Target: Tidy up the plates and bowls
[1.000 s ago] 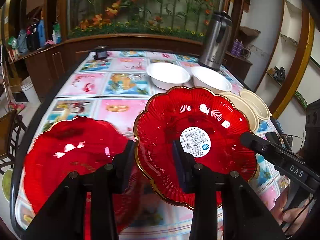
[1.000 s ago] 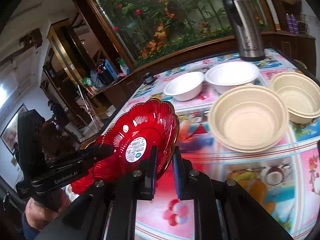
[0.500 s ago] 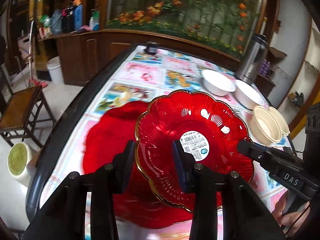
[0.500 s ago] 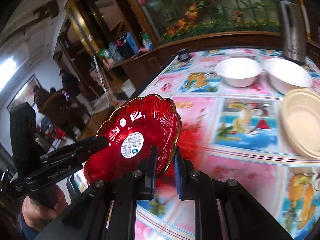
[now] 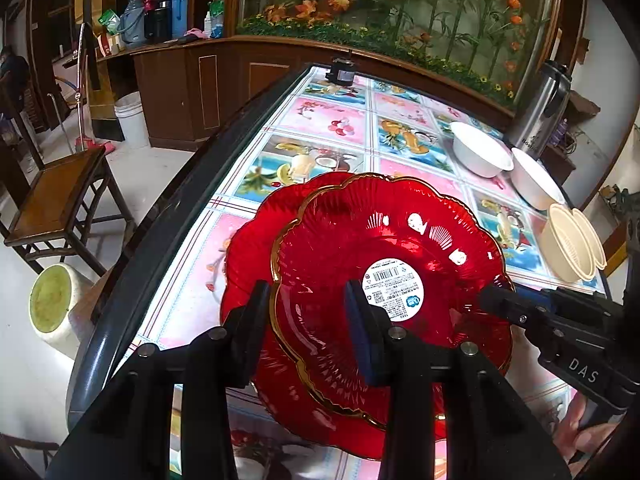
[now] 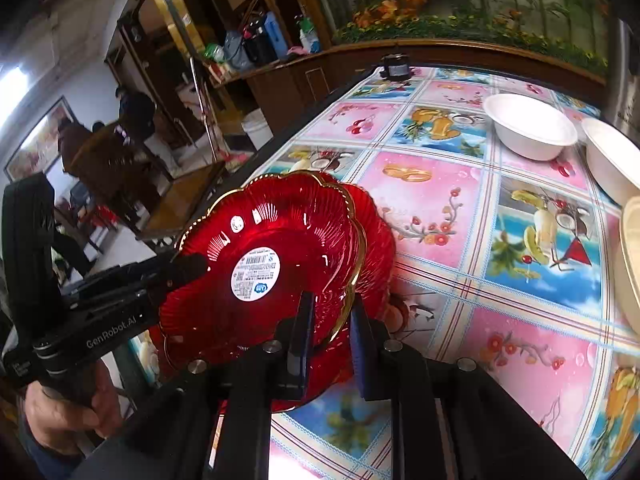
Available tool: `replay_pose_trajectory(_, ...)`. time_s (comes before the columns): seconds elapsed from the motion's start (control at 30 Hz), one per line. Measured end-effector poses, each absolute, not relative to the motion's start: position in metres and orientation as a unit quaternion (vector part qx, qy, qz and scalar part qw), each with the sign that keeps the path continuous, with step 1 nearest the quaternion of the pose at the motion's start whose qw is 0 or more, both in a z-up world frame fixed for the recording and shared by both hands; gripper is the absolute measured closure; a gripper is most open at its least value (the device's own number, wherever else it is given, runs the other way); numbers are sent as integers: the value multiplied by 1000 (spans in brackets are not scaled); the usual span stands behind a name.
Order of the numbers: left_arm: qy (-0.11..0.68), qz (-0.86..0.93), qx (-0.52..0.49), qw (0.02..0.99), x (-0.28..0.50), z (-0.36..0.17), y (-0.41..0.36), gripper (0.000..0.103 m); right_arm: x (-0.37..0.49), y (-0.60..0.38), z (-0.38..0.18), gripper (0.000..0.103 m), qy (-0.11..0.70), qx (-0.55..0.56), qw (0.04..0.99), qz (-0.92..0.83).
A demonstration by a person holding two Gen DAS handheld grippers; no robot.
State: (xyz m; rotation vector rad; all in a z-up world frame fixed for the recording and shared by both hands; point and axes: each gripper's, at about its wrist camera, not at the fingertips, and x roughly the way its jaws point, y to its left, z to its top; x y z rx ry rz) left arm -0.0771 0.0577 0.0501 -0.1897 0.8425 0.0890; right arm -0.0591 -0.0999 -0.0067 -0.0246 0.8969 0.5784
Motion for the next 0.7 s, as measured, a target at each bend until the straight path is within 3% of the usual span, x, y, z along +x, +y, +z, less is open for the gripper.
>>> replay_pose_trajectory(0.2,415,49,-73,905,-76,49,56,64,-56,-91,-10,83,440,-34,854,276)
replay_pose_trajectory(0.33,410,51,-65,908,-77,51,54,51,-58,-87,-11,81,442,-46,853,274)
replay_pose_trajectory(0.7,400,50,-73,912,-81,58,57,51,-61,-101,5,79,422,-20,864,274)
